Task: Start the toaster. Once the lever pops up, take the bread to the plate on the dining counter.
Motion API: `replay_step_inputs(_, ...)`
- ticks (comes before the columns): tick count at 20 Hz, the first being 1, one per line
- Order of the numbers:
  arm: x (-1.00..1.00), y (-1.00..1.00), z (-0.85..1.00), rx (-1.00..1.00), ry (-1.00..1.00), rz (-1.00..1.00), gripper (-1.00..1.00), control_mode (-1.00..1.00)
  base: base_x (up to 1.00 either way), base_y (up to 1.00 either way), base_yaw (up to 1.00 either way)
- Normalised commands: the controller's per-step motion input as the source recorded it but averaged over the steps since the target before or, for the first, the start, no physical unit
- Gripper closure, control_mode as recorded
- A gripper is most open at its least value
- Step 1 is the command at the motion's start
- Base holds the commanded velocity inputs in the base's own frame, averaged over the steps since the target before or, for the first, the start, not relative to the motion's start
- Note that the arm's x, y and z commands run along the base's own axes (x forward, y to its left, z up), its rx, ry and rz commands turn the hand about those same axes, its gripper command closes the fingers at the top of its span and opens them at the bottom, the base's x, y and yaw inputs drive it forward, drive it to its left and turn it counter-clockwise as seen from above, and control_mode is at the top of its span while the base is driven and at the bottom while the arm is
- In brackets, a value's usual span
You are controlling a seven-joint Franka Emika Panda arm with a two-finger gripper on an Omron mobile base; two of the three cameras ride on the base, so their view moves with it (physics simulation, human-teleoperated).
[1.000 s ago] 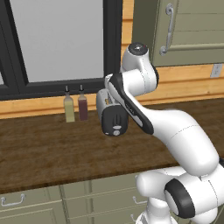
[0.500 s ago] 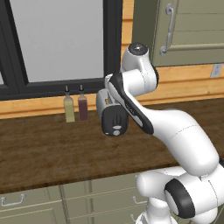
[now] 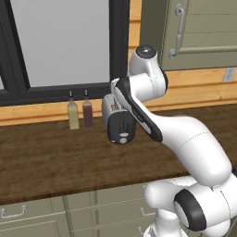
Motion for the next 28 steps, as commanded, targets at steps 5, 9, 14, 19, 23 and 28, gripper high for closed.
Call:
replay_step_inputs(5,0.00,0.00,0.00,0.00,0.00,0.00,-1.00,-1.00,0.00,0.00,0.00)
replay_step_inputs(9,0.00,0.00,0.00,0.00,0.00,0.00,-1.00,-1.00,0.00,0.00,0.00)
replay_step_inputs(14,0.00,0.00,0.00,0.00,0.00,0.00,-1.00,-1.00,0.00,0.00,0.00)
replay_step_inputs(19,0.00,0.00,0.00,0.00,0.00,0.00,-1.00,-1.00,0.00,0.00,0.00)
replay_step_inputs(23,0.00,0.00,0.00,0.00,0.00,0.00,-1.00,-1.00,0.00,0.00,0.00)
replay_step_inputs(28,0.00,0.00,0.00,0.00,0.00,0.00,-1.00,-1.00,0.00,0.00,0.00)
